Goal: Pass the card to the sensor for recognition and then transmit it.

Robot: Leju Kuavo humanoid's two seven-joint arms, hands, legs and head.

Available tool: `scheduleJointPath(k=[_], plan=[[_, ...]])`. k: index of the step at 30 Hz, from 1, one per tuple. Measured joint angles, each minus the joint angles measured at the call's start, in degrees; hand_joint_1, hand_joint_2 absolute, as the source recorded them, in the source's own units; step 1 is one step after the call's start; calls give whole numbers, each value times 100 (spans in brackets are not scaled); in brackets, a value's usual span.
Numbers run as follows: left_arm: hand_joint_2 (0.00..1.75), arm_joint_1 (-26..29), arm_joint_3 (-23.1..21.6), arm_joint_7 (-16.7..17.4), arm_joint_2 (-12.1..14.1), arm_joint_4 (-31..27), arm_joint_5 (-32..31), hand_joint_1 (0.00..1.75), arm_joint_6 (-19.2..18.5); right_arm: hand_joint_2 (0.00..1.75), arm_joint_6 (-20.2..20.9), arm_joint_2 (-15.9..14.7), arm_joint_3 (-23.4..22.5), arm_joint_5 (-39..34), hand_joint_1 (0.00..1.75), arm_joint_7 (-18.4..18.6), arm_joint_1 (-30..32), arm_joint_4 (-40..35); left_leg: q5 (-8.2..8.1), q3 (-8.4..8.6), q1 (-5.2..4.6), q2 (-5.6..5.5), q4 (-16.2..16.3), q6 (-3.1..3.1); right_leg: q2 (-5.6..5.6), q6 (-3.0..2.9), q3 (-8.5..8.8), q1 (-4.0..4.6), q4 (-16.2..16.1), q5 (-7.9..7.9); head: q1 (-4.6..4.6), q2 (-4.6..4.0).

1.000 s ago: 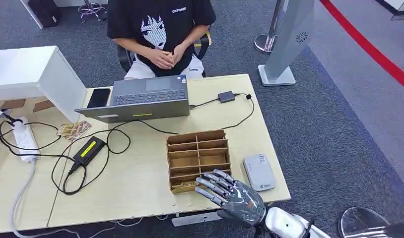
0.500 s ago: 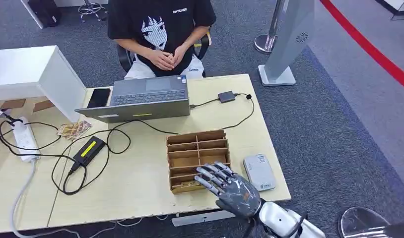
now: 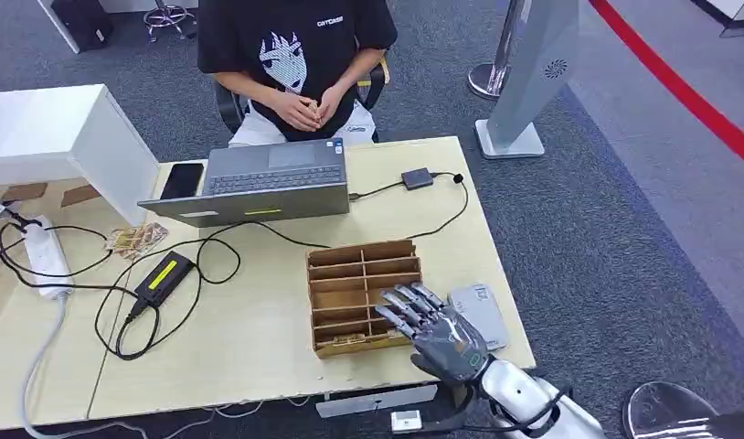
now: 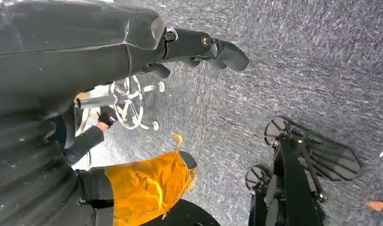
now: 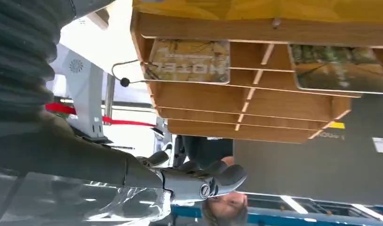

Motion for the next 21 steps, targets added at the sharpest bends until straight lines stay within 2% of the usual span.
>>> scheduleJointPath(k=[10, 21], plan=[[175, -6, 13, -68, -28, 0, 441, 0, 76, 175, 44, 55, -216, 2, 0, -59, -1, -2, 0, 1, 0, 0, 0, 0, 0, 0, 0, 0, 0, 0, 0, 0], [175, -6, 81, -109, -50, -2, 649, 0, 103, 175, 41, 120, -291, 29, 0, -98, -1, 50, 0, 1, 0, 0, 0, 0, 0, 0, 0, 0, 0, 0, -2, -2]])
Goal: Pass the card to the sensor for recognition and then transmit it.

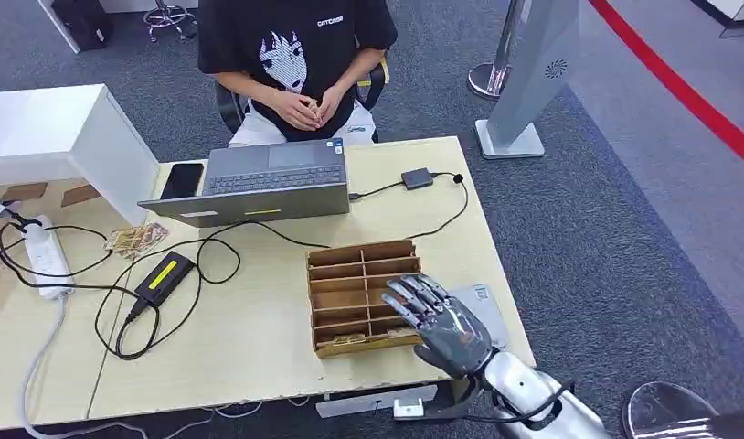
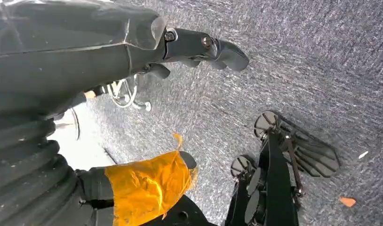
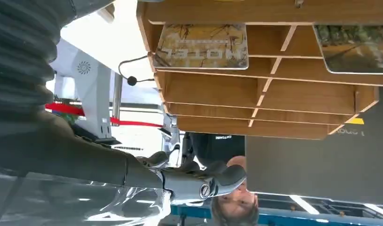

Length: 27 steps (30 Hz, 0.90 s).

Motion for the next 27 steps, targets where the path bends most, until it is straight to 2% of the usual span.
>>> scheduleJointPath(k=[8, 27], plan=[[175, 0, 37, 0, -2, 0, 2, 0, 2, 175, -2, 17, -2, 0, 0, -2, 0, 2, 0, 0, 0, 0, 0, 0, 0, 0, 0, 0, 0, 0, 0, 0], [175, -1, 173, -92, 0, -50, 571, 0, 50, 175, -11, 109, 0, 87, 0, -81, 1, 138, 0, 0, 0, 0, 0, 0, 0, 0, 0, 0, 0, 0, 0, 0]])
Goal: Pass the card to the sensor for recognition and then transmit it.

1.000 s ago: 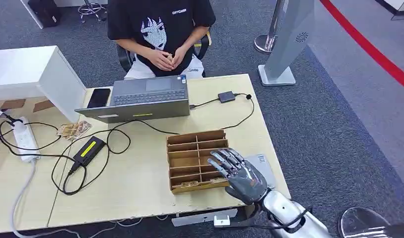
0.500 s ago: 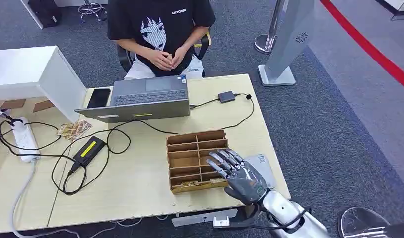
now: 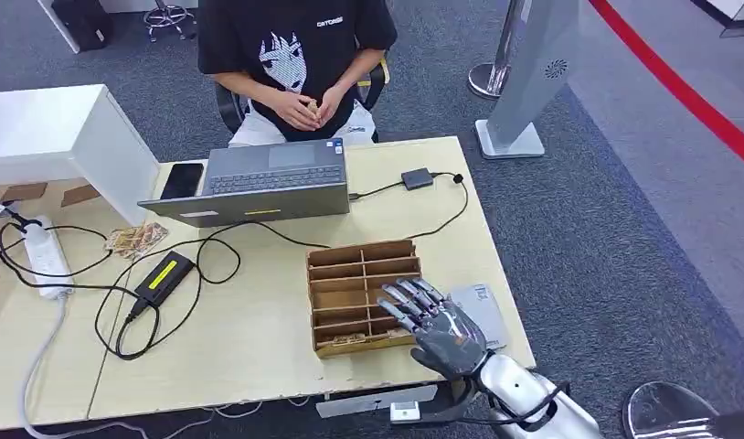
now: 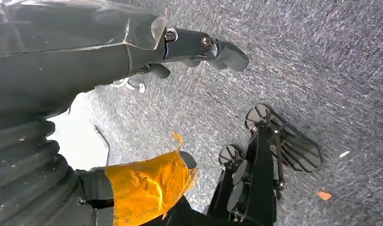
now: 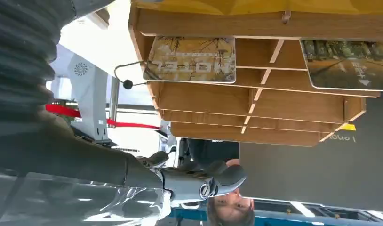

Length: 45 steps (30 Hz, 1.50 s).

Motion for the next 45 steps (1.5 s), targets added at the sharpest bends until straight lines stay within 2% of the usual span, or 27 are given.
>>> scheduleJointPath(k=[8, 9, 10, 11, 13, 18, 19, 23, 27, 37, 40, 43, 45], plan=[[175, 1, 79, -30, 0, -28, 179, 0, 7, 175, 7, 0, 4, 11, 2, 0, 0, 2, 0, 0, 0, 0, 0, 0, 0, 0, 0, 0, 0, 0, 0, 0], [175, 1, 88, -39, 2, -33, 201, 0, 7, 175, 9, 0, 4, 9, 89, 0, -1, 2, 0, 0, 0, 0, 0, 0, 0, 0, 0, 0, 0, 0, 0, 0], [175, 1, 92, -52, 2, -37, 229, 0, 7, 175, 11, 0, 4, 11, 126, 0, -1, 4, 0, 0, 0, 0, 0, 0, 0, 0, 0, 0, 0, 0, 0, 0], [175, 1, 100, -57, 7, -48, 273, 0, 7, 175, 11, 0, 4, 15, 129, 6, -2, 7, 0, 0, 0, 0, 0, 0, 0, 0, 0, 0, 0, 0, 0, 0], [175, 0, 138, -66, 9, -59, 334, 0, 7, 175, 5, 0, 4, 100, 131, 96, -10, 26, 0, 0, 0, 0, 0, 0, 0, 0, 0, 0, 0, 0, 0, 2], [175, 1, 173, -83, 22, -79, 461, 0, 7, 175, -33, 0, 4, 398, 120, 330, -42, 96, 0, 0, 0, 0, 0, 0, 0, 0, 0, 0, 0, 0, 0, 2], [175, 0, 175, -102, 24, -79, 491, 0, 7, 175, -70, 0, 4, 539, 126, 434, -47, 103, 0, 0, 0, 0, 0, 0, 0, 0, 0, 0, 0, 0, 0, 0], [175, 1, 175, -129, 31, -92, 570, 0, 13, 175, -170, 0, 4, 972, 129, 749, -89, 149, 0, 0, 0, 0, 0, 0, 0, 0, 0, 0, 0, 0, 0, 0], [175, 0, 181, -168, 33, -105, 642, 0, 31, 175, -225, 0, 4, 1163, 136, 883, -127, 160, 0, 1, 0, 0, 0, 0, 0, 0, 0, 0, 0, 0, 0, 0], [175, 0, 186, -173, 48, -109, 717, 0, 22, 175, -260, 9, 4, 1198, 140, 905, -153, 192, 0, 3, 0, 0, 0, 0, 0, 0, 2, 0, 0, 1, 0, 0], [175, 0, 186, -173, 55, -111, 732, 0, 17, 175, -282, 11, 4, 1171, 148, 874, -155, 192, 0, 3, 0, 0, 0, 0, 0, 0, 2, 0, 0, 0, 0, 0], [175, 0, 186, -173, 57, -111, 774, 0, 11, 175, -341, 15, -4, 1005, 157, 730, -155, 162, 0, 2, 0, 0, 0, 0, 0, 0, 2, 0, 0, 0, 2, 0], [175, 0, 186, -173, 63, -114, 804, 0, -2, 175, -361, 15, -20, 793, 154, 566, -155, 48, 0, 2, 0, 1, 0, 0, 0, 0, 2, 0, 0, 1, 2, 0]])
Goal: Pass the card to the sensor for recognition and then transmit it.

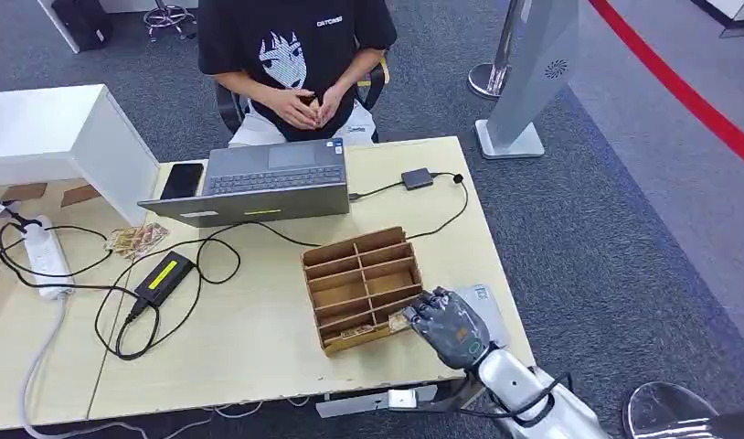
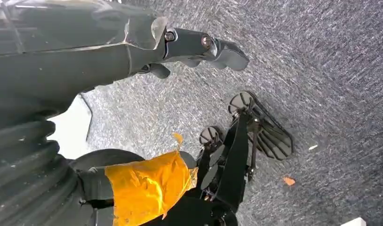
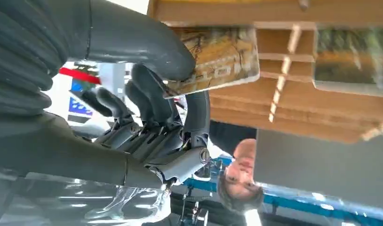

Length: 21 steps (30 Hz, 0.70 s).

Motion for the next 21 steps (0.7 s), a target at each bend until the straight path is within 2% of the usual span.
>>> scheduleJointPath(k=[12, 16, 19, 21], plan=[[175, 2, 0, -9, 46, 0, 203, 0, -59, 175, -11, -52, -611, -1041, 159, -670, -77, -1448, 0, 2, 0, 0, 1, 0, 0, 0, 2, 0, 0, 1, -2, 0], [175, 2, 0, -9, 55, 0, 245, 0, -85, 175, 149, -59, -933, -1379, 166, -881, -140, -1851, 0, 2, 0, 0, 1, 0, 0, 0, 3, 0, 0, 1, 0, 0], [175, 2, 0, -7, 68, 0, 251, 0, -116, 175, 455, -59, -1040, -1845, 171, -1178, -263, -2015, 0, 0, 0, 3, 1, 0, 2, -2, 4, 0, 1, 3, -2, 0], [175, -1, -11, 26, 96, 0, 212, 0, -164, 175, 945, -16, -1045, -2093, 175, -1254, -547, -2046, 1, -2, 0, 12, -1, 0, 10, -4, 5, 0, 3, 5, -2, 0]])
